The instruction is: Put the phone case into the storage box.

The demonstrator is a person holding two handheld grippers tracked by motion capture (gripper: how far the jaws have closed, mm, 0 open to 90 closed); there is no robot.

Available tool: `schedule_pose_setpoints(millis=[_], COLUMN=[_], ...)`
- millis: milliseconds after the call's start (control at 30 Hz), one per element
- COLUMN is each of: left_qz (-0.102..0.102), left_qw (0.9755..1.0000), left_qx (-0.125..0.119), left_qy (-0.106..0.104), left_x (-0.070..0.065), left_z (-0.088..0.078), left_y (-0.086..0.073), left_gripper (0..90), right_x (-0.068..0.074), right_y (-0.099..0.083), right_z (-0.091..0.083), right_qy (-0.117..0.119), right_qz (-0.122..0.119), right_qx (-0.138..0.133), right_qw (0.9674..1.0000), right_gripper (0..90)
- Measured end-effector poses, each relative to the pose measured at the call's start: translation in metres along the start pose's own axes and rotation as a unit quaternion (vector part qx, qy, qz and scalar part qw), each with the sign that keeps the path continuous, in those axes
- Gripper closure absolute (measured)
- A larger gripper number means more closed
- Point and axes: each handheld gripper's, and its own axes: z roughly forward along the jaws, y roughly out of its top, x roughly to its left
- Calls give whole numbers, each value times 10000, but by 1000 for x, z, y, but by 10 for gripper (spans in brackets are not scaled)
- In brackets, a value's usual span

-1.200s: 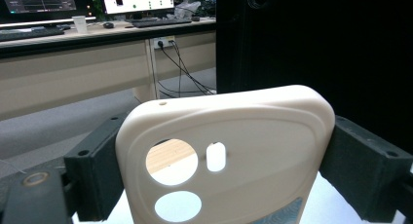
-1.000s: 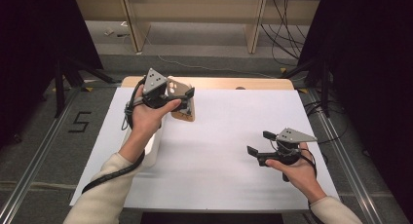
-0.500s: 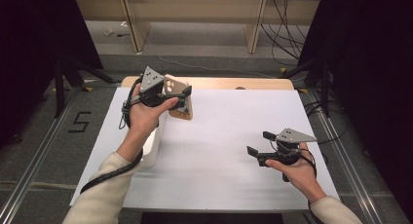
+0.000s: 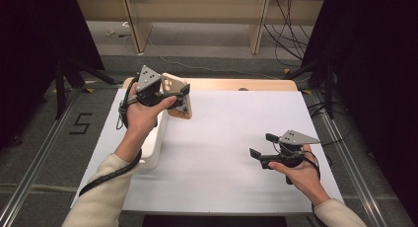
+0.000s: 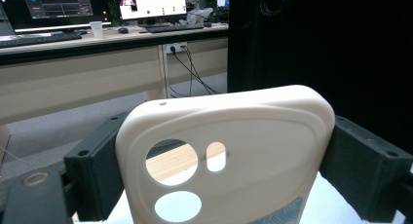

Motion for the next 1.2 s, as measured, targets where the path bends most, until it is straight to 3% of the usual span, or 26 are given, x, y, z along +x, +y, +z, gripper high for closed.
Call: schedule_pose_setpoints(millis=[1067, 1167, 1200], left_qz=[-49, -30, 160], left_qw=[9997, 9996, 9993], left_qx=[-24, -37, -102], left_qy=[233, 270, 312], left_x=[18, 21, 24], left_z=[-8, -9, -9], left_y=[2, 3, 5], left_gripper=[115, 115, 115], right_x=[0, 0, 0], right_y=[0, 0, 0], right_z=[0, 0, 0], right_qy=[19, 20, 18], right_qz=[15, 20, 16], right_qx=[14, 19, 17], right_qw=[10000, 10000, 10000], right_gripper=[150, 150, 150])
